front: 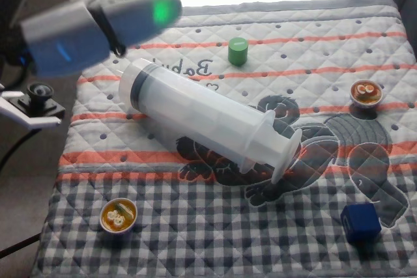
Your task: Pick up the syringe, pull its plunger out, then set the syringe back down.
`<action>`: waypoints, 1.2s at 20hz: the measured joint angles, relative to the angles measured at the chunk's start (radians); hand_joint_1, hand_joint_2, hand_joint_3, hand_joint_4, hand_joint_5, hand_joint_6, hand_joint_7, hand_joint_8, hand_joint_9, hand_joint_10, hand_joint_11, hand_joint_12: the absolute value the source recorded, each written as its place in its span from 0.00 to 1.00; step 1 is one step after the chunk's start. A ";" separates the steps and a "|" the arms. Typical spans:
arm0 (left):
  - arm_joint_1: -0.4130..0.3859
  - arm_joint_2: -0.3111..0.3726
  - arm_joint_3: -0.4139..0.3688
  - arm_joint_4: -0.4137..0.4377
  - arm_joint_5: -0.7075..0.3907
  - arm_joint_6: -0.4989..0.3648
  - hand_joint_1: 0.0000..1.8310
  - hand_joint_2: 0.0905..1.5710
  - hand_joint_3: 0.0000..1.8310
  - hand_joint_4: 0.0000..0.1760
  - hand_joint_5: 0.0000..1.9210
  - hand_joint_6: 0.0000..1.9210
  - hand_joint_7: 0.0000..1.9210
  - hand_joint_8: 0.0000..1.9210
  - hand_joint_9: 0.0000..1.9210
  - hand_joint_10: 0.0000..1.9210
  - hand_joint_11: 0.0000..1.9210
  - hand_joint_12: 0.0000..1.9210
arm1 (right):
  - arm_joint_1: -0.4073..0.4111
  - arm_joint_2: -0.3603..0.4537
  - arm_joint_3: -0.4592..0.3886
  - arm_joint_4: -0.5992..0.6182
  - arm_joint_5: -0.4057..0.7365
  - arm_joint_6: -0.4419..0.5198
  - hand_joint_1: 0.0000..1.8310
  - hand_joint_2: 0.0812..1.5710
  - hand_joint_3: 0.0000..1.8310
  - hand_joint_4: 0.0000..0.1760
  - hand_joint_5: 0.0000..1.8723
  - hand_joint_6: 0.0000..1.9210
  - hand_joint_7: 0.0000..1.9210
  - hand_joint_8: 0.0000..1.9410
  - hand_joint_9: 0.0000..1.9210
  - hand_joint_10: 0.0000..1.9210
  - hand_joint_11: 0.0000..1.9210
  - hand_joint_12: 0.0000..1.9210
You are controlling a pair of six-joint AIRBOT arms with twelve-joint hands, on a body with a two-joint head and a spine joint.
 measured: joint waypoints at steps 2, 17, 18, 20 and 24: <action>0.000 0.000 0.000 -0.003 -0.007 -0.002 0.47 0.61 0.01 0.00 0.13 0.01 0.06 0.00 0.04 0.00 0.00 0.33 | -0.001 0.000 0.000 0.003 -0.008 0.000 0.52 0.64 0.00 0.00 0.33 0.04 0.27 0.01 0.22 0.07 0.00 0.64; -0.215 -0.075 0.111 0.162 -0.604 -0.005 0.51 0.43 0.01 0.00 0.06 0.00 0.04 0.00 0.02 0.00 0.00 0.27 | -0.003 0.000 0.000 0.005 -0.006 0.000 0.55 0.69 0.01 0.00 0.33 0.02 0.28 0.00 0.25 0.05 0.00 0.65; -0.223 -0.080 0.117 0.175 -0.637 -0.002 0.52 0.44 0.01 0.00 0.03 0.00 0.02 0.00 0.01 0.00 0.00 0.31 | -0.003 0.000 0.000 0.005 -0.006 0.000 0.54 0.70 0.01 0.00 0.33 0.01 0.27 0.00 0.25 0.04 0.00 0.64; -0.260 -0.101 0.139 0.180 -0.756 0.018 0.55 0.43 0.00 0.00 0.04 0.00 0.01 0.00 0.00 0.00 0.00 0.21 | -0.003 0.000 0.000 0.002 -0.006 0.000 0.51 0.70 0.00 0.00 0.33 0.01 0.27 0.00 0.25 0.04 0.00 0.65; -0.312 -0.151 0.177 0.181 -0.923 0.155 0.55 0.43 0.00 0.00 0.05 0.00 0.03 0.00 0.00 0.00 0.00 0.00 | -0.003 0.000 0.003 0.003 -0.007 0.000 0.55 0.70 0.00 0.00 0.34 0.01 0.28 0.00 0.25 0.04 0.00 0.68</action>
